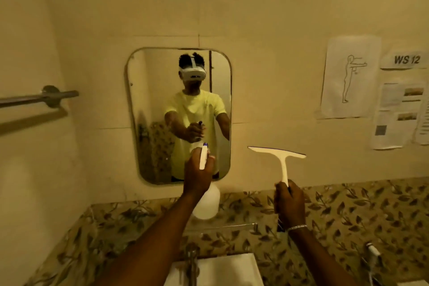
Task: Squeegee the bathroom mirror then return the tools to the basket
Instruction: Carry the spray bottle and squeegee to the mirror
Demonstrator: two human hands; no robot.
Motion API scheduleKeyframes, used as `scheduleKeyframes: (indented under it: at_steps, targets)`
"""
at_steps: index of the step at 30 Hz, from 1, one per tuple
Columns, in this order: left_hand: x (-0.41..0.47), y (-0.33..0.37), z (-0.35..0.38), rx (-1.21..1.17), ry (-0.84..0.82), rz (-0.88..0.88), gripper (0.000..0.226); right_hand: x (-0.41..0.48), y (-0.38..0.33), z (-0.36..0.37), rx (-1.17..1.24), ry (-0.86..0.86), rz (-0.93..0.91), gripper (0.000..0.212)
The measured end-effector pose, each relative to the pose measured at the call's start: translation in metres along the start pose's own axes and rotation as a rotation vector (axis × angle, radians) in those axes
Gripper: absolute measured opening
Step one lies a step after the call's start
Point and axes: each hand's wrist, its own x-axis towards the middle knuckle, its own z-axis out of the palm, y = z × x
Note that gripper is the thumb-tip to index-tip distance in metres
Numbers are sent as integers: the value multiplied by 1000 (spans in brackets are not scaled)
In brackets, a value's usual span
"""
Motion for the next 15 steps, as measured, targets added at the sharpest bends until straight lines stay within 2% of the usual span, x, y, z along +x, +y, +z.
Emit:
scheduleKeyframes:
  at_steps: [6,10,15]
  targets:
    - [58,20,-77,7,212,39,28,-1,-54,66,82,-110,-90,29]
    - [84,35,-112,109,303,161,30,-2,-79,98,107,-150,-135,27]
    - [112,44,-137,152,366,188,32,0,-95,123,113,-191,-179,29]
